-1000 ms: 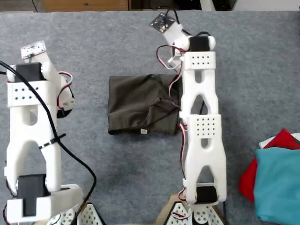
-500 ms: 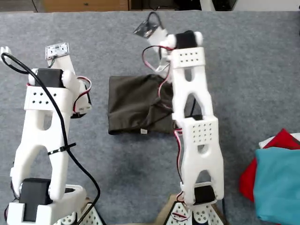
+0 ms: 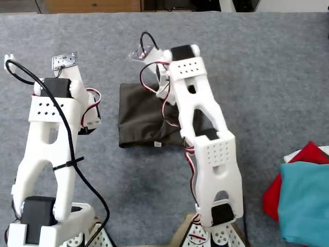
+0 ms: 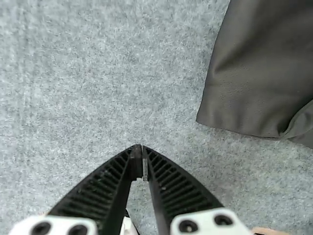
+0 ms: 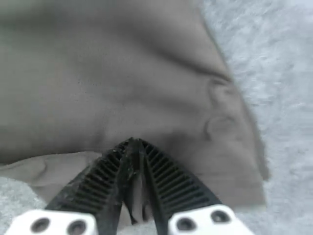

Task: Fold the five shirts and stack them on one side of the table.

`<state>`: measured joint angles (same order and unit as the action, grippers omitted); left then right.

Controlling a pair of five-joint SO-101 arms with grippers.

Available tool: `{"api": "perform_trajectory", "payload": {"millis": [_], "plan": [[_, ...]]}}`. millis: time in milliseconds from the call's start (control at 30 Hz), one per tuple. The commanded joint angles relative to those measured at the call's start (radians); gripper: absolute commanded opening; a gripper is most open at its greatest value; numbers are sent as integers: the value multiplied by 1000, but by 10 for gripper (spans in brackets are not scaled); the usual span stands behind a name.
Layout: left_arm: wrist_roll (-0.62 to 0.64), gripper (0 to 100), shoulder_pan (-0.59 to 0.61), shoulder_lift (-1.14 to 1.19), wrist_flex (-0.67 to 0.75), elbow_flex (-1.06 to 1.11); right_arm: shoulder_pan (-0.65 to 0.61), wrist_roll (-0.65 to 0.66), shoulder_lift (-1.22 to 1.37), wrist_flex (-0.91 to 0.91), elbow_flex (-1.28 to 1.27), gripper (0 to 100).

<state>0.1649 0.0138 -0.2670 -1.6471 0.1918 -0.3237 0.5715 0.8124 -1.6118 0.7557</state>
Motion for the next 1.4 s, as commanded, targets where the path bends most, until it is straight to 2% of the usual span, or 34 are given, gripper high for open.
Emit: {"api": "perform_trajectory", "payload": {"millis": [0,200,367,633,933,1100,1367], "plan": [[-3,20,-5,-36,6,0,-8,-5,12,-11,18,6],[-3,20,-5,-36,9,0,-4,34,12,-155,96,6],[-3,20,-5,-36,9,0,36,44,8,-173,77,6],[-9,20,-3,-36,6,-2,85,58,-5,-172,-133,6],[-25,20,-3,-36,9,-2,131,80,-160,-169,-395,6],[-25,20,-3,-36,9,-2,151,80,-252,-89,-553,6],[-20,20,-6,-36,11,-8,176,78,-352,-18,-553,6]]}}
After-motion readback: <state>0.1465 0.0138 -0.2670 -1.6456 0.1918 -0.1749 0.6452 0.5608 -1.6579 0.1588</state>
